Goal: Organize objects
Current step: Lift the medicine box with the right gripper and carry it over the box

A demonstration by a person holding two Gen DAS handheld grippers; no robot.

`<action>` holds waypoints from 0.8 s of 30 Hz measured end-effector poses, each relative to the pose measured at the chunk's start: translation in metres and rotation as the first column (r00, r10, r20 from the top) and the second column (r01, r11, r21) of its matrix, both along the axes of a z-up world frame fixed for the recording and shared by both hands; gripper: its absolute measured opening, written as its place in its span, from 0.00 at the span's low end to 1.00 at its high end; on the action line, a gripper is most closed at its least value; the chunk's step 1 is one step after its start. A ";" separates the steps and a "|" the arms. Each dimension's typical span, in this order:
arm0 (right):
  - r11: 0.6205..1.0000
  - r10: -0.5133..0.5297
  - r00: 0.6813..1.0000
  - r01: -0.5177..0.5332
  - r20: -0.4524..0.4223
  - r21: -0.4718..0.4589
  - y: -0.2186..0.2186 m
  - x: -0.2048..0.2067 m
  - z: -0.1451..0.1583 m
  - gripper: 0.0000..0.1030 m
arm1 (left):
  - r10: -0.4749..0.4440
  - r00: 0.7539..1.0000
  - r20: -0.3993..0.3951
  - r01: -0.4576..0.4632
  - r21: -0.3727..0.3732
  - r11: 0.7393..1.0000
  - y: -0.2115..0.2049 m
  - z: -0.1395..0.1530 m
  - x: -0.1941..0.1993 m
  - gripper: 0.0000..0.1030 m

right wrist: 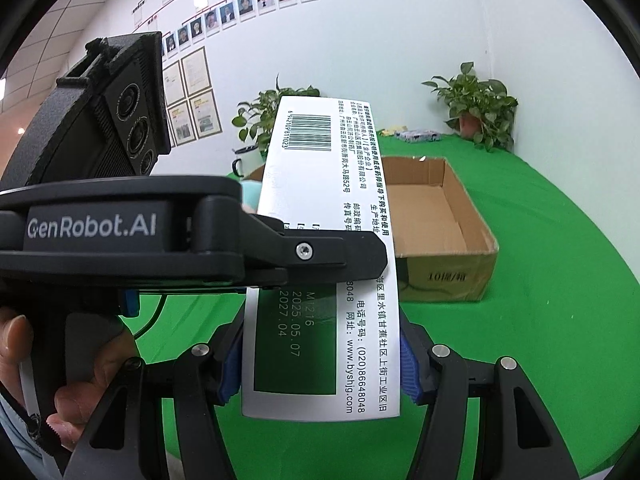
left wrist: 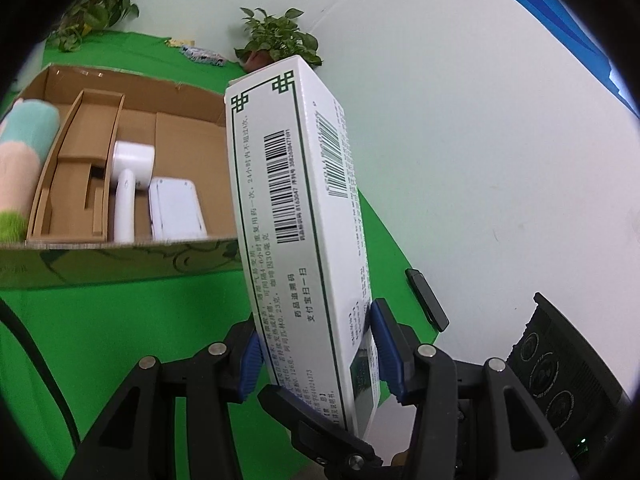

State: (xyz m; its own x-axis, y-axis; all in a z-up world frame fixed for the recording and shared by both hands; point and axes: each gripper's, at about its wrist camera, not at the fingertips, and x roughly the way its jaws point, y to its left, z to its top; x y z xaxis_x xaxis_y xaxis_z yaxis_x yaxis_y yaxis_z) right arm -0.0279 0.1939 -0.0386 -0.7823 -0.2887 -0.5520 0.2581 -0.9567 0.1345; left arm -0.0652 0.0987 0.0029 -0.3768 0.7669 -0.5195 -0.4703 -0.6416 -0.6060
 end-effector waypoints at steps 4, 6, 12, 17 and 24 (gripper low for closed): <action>1.000 -0.011 1.000 0.011 -0.017 -0.002 0.003 -0.008 0.016 0.57 | -0.012 1.000 -0.019 0.012 0.002 1.000 0.003 0.008 -0.013 0.47; 1.000 -0.017 1.000 0.017 -0.024 0.003 0.005 -0.012 0.022 0.57 | -0.019 1.000 -0.024 0.019 0.005 1.000 0.006 0.012 -0.021 0.47; 0.999 -0.037 0.999 0.037 -0.021 -0.015 0.011 -0.025 0.038 0.57 | -0.037 0.999 -0.031 0.036 -0.011 0.999 0.015 0.020 -0.045 0.47; 0.999 -0.045 0.999 0.045 -0.017 -0.009 0.016 -0.044 0.049 0.57 | -0.040 0.999 -0.024 0.040 -0.003 0.999 0.018 0.028 -0.063 0.47; 1.000 -0.028 0.999 0.028 0.018 -0.006 0.024 -0.082 0.063 0.57 | -0.028 1.000 0.005 0.028 -0.006 1.000 0.021 0.039 -0.099 0.47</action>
State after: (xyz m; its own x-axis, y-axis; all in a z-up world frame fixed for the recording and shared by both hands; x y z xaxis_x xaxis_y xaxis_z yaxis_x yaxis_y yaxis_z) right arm -0.1104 0.2181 0.0242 -0.7798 -0.2703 -0.5646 0.2288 -0.9626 0.1448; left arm -0.1642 0.1199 0.0422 -0.3528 0.7741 -0.5257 -0.4853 -0.6317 -0.6045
